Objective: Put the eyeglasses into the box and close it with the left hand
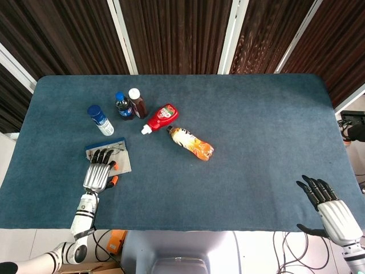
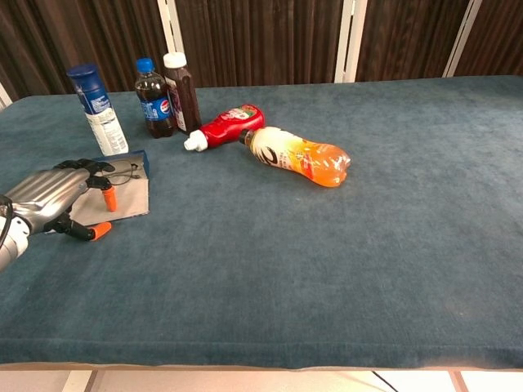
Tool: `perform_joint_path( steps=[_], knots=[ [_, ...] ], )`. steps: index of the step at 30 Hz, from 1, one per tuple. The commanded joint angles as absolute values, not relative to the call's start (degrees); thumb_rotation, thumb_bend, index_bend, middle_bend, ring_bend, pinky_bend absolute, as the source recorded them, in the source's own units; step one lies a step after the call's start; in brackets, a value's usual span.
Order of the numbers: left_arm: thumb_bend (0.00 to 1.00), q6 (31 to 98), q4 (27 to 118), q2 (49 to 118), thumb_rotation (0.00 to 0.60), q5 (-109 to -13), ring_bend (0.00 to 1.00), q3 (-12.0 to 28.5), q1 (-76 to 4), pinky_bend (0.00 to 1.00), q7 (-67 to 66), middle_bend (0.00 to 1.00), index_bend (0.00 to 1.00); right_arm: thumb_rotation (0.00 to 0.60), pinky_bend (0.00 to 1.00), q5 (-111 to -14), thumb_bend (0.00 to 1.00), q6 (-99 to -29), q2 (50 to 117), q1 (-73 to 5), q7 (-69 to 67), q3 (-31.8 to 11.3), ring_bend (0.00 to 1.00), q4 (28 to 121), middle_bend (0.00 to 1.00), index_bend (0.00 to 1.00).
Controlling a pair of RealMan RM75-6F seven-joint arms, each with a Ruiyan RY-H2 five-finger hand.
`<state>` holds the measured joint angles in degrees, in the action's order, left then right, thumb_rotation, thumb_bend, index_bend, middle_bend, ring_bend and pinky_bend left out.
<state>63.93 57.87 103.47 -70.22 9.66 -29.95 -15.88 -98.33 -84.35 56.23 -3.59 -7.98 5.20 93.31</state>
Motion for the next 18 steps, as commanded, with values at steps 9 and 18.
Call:
perform_joint_path(
  steps=[9, 18],
  knots=[
    [0.32, 63.5, 55.3, 104.3, 0.6, -68.5, 0.0, 11.1, -30.6, 0.0, -18.3, 0.08, 0.4, 0.6, 0.0, -98.4, 0.15, -84.4, 56.2, -3.6, -8.0, 5.2, 0.0, 93.3, 0.0, 0.0],
    [0.37, 66.9, 48.4, 107.3, 0.6, -70.1, 0.0, 11.4, -31.0, 0.02, -18.6, 0.08, 0.42, 0.6, 0.0, -98.5, 0.15, -84.5, 56.2, -3.5, -7.9, 5.3, 0.0, 93.3, 0.0, 0.0]
  ],
)
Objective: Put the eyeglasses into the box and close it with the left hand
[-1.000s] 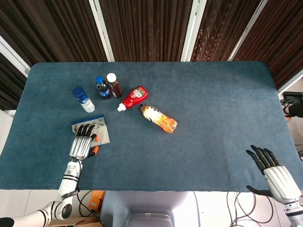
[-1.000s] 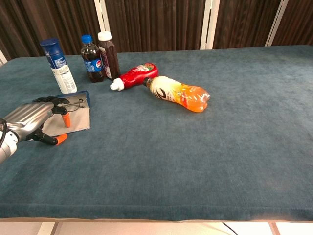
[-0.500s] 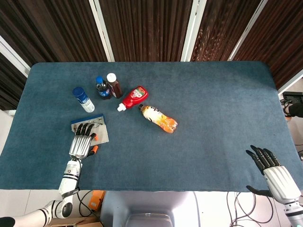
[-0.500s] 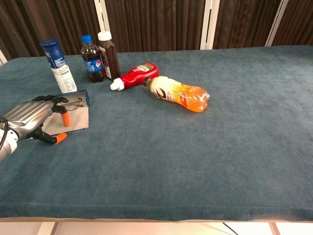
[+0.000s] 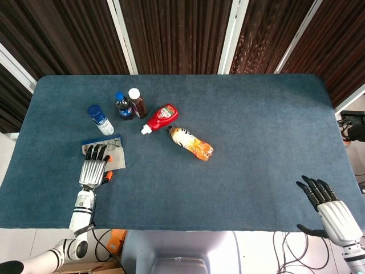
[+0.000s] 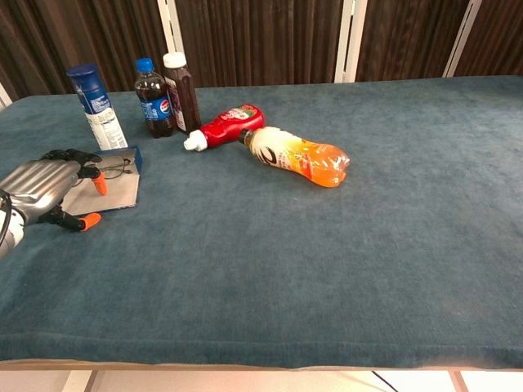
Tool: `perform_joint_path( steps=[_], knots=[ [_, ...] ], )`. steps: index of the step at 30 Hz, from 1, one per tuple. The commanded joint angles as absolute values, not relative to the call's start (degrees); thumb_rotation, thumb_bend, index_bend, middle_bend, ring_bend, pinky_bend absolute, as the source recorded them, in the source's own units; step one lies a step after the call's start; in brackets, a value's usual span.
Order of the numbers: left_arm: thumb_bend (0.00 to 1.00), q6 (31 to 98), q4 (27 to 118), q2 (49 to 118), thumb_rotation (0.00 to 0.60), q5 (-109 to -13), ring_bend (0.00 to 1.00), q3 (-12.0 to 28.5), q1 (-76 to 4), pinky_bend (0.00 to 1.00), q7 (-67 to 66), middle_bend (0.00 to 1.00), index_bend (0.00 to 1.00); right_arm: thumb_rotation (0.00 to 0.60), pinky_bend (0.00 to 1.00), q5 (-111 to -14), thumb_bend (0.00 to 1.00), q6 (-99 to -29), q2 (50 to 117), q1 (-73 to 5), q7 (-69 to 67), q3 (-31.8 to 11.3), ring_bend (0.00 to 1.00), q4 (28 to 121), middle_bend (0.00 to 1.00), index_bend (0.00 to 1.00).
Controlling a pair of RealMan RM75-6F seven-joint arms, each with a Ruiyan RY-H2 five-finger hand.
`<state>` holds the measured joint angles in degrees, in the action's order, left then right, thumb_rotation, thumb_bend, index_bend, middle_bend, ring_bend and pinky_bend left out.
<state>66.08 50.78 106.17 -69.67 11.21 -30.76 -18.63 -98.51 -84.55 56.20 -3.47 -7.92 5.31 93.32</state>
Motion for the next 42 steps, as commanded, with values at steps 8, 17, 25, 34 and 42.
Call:
perform_joint_path(
  steps=[8, 17, 25, 34, 42],
  knots=[
    [0.42, 68.4, 42.5, 109.7, 0.6, -71.5, 0.01, 12.0, -31.8, 0.02, -16.0, 0.09, 0.44, 0.6, 0.0, -98.3, 0.15, -84.3, 56.3, -3.6, -7.7, 5.2, 0.0, 93.4, 0.0, 0.0],
    [0.42, 66.8, 36.8, 111.7, 0.6, -71.3, 0.02, 13.0, -33.0, 0.02, -13.2, 0.11, 0.48, 0.6, 0.0, -98.0, 0.15, -84.2, 56.3, -3.6, -7.6, 5.1, 0.0, 93.4, 0.0, 0.0],
    [0.51, 67.8, 31.2, 113.7, 0.6, -73.4, 0.03, 11.9, -33.1, 0.02, -9.2, 0.15, 0.64, 0.6, 0.0, -97.9, 0.15, -84.1, 56.2, -3.6, -7.6, 5.1, 0.0, 93.4, 0.0, 0.0],
    [0.59, 75.1, 38.6, 108.5, 0.6, -79.5, 0.03, 6.5, -28.1, 0.02, -4.4, 0.15, 0.69, 0.6, 0.0, -97.9, 0.15, -84.0, 56.4, -3.6, -7.0, 5.1, 0.0, 93.5, 0.0, 0.0],
    [0.6, 77.0, 54.1, 100.0, 0.6, -80.5, 0.03, 6.2, -26.3, 0.02, -10.0, 0.15, 0.7, 0.6, 0.0, -98.4, 0.15, -83.7, 56.7, -3.6, -6.1, 5.4, 0.0, 93.8, 0.0, 0.0]
  ],
)
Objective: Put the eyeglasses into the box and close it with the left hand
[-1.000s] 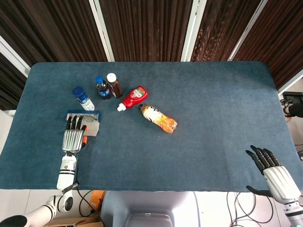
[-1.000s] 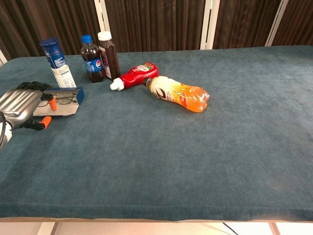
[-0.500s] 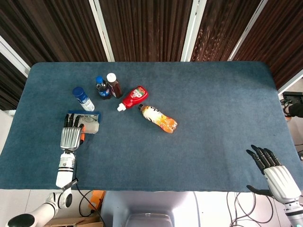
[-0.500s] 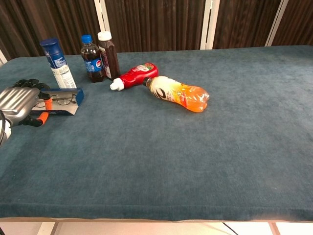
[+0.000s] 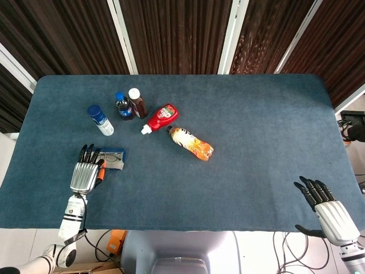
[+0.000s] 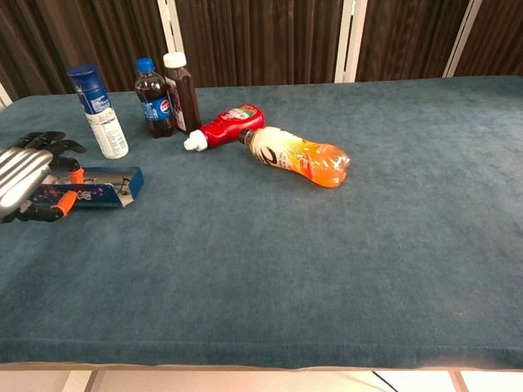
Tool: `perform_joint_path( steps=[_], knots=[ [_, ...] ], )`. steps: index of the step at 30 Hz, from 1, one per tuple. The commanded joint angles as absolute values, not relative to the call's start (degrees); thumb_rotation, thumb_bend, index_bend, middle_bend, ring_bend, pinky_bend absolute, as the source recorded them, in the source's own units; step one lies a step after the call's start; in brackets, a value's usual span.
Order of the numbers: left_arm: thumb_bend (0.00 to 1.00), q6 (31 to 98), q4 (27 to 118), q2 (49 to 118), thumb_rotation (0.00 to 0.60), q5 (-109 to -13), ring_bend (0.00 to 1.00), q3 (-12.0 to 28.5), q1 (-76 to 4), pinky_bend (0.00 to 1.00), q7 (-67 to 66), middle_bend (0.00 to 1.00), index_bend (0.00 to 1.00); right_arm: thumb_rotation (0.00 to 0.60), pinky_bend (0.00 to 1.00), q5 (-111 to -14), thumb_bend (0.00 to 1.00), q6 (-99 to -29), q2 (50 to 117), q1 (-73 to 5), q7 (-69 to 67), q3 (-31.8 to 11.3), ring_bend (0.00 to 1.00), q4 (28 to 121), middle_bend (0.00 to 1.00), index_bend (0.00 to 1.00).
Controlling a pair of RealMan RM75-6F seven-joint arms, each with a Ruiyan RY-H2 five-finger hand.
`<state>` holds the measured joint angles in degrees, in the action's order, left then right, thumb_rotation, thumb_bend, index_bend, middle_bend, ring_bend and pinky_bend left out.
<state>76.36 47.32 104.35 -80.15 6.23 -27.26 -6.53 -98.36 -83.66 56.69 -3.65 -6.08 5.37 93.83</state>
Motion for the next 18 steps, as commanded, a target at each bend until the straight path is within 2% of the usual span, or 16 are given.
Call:
perform_joint_path(
  steps=[1, 10, 18],
  knots=[
    [0.6, 76.4, 56.0, 99.0, 0.6, -80.0, 0.03, 6.6, -26.4, 0.02, -11.1, 0.16, 0.7, 0.6, 0.0, -98.4, 0.15, -83.7, 56.7, -3.6, -6.1, 5.4, 0.0, 93.8, 0.0, 0.0],
    [0.64, 70.8, 61.4, 96.2, 0.6, -75.7, 0.04, 9.7, -28.8, 0.02, -17.8, 0.17, 0.71, 0.6, 0.0, -98.1, 0.15, -83.5, 56.6, -3.8, -6.4, 5.3, 0.0, 93.8, 0.0, 0.0],
    [0.62, 67.5, 59.5, 97.3, 0.6, -73.0, 0.05, 11.4, -30.5, 0.01, -18.6, 0.19, 0.72, 0.6, 0.0, -97.8, 0.15, -84.0, 56.4, -3.6, -7.1, 5.1, 0.0, 93.6, 0.0, 0.0]
  ],
)
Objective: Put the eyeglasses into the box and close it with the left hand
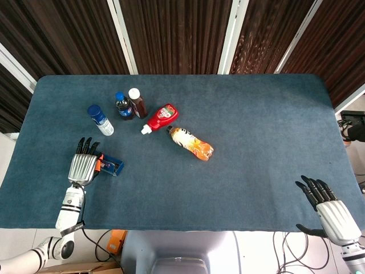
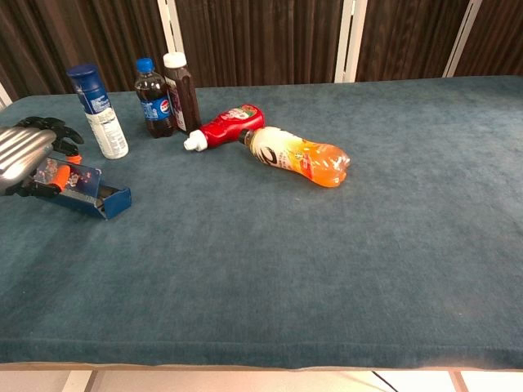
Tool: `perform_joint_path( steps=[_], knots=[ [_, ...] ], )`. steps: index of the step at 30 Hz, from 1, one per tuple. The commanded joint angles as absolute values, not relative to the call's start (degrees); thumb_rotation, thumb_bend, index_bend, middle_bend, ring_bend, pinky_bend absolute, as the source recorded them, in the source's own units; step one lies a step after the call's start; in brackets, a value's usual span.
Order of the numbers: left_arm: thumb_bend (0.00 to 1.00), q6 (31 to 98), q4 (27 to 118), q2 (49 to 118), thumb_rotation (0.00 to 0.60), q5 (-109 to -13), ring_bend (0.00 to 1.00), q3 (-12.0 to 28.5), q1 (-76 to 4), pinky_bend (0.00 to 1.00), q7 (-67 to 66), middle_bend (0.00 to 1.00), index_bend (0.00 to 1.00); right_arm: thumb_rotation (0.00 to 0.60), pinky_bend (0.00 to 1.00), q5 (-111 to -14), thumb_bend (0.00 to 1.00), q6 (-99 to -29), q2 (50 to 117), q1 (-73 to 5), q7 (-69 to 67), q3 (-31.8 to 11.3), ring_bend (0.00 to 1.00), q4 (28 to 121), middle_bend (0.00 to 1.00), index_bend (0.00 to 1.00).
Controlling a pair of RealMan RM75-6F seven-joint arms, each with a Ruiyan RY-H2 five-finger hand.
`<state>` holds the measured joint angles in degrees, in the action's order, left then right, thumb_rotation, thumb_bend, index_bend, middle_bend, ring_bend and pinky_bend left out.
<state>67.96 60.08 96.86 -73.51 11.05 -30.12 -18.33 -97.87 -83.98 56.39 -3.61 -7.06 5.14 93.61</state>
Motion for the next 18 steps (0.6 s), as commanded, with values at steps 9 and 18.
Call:
perform_joint_path(
  steps=[9, 18],
  knots=[
    [0.6, 66.7, 57.0, 99.1, 0.6, -71.9, 0.06, 12.4, -31.8, 0.01, -18.7, 0.19, 0.72, 0.6, 0.0, -97.9, 0.15, -84.3, 56.2, -3.5, -7.6, 5.1, 0.0, 93.5, 0.0, 0.0],
    [0.57, 64.9, 52.8, 101.9, 0.6, -70.4, 0.06, 13.2, -33.6, 0.01, -20.5, 0.19, 0.72, 0.6, 0.0, -97.7, 0.15, -84.6, 55.9, -3.4, -8.5, 5.0, 0.0, 93.4, 0.0, 0.0]
  ],
)
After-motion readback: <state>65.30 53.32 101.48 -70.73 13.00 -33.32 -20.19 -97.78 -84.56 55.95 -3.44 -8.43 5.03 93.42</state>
